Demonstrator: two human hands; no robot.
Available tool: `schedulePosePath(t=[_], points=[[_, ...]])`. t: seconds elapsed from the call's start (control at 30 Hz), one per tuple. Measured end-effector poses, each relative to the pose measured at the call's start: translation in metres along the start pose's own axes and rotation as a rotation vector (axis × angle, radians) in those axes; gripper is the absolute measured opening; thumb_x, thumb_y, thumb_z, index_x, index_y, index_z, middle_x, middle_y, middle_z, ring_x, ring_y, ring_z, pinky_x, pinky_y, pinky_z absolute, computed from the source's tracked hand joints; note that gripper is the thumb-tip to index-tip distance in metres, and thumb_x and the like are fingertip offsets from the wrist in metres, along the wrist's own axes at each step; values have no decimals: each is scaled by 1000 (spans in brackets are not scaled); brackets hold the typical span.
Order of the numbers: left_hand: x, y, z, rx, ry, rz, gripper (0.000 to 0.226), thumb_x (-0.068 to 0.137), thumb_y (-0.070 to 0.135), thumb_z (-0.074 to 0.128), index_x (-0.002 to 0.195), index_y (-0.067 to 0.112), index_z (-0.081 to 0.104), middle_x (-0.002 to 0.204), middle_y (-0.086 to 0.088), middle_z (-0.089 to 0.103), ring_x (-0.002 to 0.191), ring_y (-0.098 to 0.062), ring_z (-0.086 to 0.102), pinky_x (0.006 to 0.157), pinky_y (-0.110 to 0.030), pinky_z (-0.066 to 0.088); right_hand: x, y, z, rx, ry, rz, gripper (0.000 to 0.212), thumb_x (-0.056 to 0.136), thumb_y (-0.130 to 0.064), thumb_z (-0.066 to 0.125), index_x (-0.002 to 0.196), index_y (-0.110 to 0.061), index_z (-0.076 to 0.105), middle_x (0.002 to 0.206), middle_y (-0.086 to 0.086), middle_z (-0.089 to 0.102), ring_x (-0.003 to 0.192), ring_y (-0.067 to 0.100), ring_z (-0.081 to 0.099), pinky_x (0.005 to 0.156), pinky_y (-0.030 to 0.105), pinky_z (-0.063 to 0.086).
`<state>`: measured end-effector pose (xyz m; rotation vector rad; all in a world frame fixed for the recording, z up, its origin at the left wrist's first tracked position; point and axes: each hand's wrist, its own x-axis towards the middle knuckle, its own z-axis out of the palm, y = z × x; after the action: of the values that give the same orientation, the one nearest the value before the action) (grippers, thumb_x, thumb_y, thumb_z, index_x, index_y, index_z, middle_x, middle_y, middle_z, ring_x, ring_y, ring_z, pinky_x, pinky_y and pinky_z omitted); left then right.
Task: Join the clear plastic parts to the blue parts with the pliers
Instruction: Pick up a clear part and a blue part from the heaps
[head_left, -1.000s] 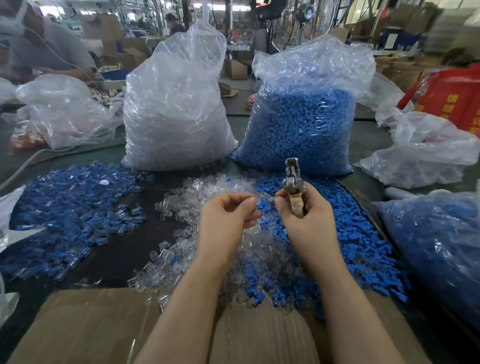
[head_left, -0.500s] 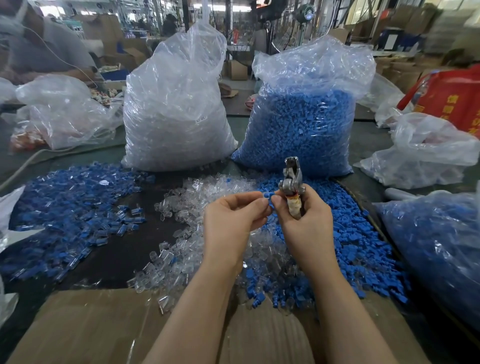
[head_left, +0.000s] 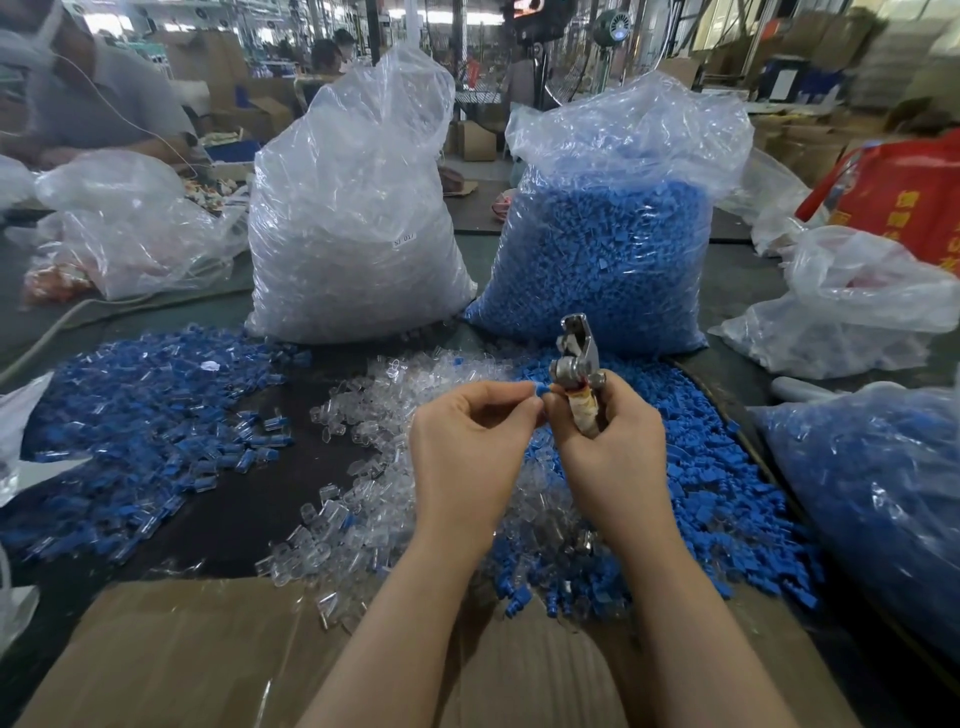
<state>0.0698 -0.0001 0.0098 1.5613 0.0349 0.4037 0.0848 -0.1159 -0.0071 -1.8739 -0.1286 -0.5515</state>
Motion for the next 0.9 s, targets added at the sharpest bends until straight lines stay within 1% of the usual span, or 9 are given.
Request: schedulePosePath(t=[0.1, 0.2, 0.3, 0.4, 0.53, 0.57, 0.67, 0.8, 0.9], points=[[1, -3, 0, 32, 28, 22, 12, 79, 10, 81, 86, 19, 78, 76, 9, 75, 73, -5, 72, 69, -22, 58, 1, 1, -2, 28, -53, 24, 12, 90, -22, 68, 81, -27, 62, 76, -6, 66, 64, 15, 58, 55, 31, 47], [3, -5, -1, 44, 53, 16, 11, 78, 12, 82, 82, 22, 77, 75, 8, 75, 72, -7, 72, 70, -25, 59, 2, 0, -5, 68, -124, 65, 13, 91, -20, 68, 83, -30, 66, 78, 0, 68, 72, 25, 62, 63, 42, 52], [5, -6, -4, 12, 44, 3, 15, 80, 7, 78, 80, 21, 75, 73, 6, 75, 71, -9, 72, 69, -24, 59, 5, -1, -11, 44, -198, 86, 17, 90, -19, 68, 85, -35, 68, 81, -6, 70, 76, 19, 66, 71, 41, 56], [8, -6, -8, -86, 40, -29, 14, 82, 2, 75, 82, 16, 73, 75, 1, 76, 73, -13, 74, 67, -20, 57, 8, 2, -18, 4, -243, 123, 11, 89, -19, 68, 87, -30, 69, 81, -6, 70, 77, 20, 65, 73, 44, 55], [11, -5, -11, -169, 26, -16, 15, 83, -2, 73, 83, 13, 72, 77, -1, 76, 71, -14, 74, 65, -15, 55, 8, 4, -25, -123, -327, 135, 4, 89, -21, 67, 89, -25, 68, 80, -4, 69, 75, 15, 63, 73, 44, 54], [11, -5, -12, -170, 21, -4, 16, 83, -2, 74, 83, 14, 72, 77, -1, 76, 71, -14, 74, 65, -16, 55, 8, 3, -25, -155, -354, 126, 2, 89, -21, 66, 90, -23, 67, 80, -3, 69, 76, 17, 63, 73, 45, 54], [12, -5, -14, -173, -5, 37, 18, 82, -3, 73, 83, 15, 72, 78, -1, 76, 72, -14, 74, 67, -17, 56, 7, -1, -23, -192, -398, 82, 7, 89, -22, 65, 93, -16, 65, 81, 1, 67, 78, 25, 61, 72, 47, 52], [11, -5, -16, -153, -46, 80, 19, 82, -3, 73, 83, 16, 72, 77, 1, 75, 72, -12, 73, 68, -17, 56, 6, -3, -22, -204, -427, 60, 8, 90, -22, 65, 93, -16, 63, 79, 1, 65, 75, 26, 59, 69, 47, 50], [11, -4, -17, -145, -70, 87, 18, 82, -3, 73, 83, 15, 72, 76, 2, 75, 72, -11, 72, 68, -18, 55, 6, -3, -22, -193, -448, 58, 4, 90, -20, 65, 93, -21, 63, 80, -1, 66, 76, 24, 60, 70, 46, 50]])
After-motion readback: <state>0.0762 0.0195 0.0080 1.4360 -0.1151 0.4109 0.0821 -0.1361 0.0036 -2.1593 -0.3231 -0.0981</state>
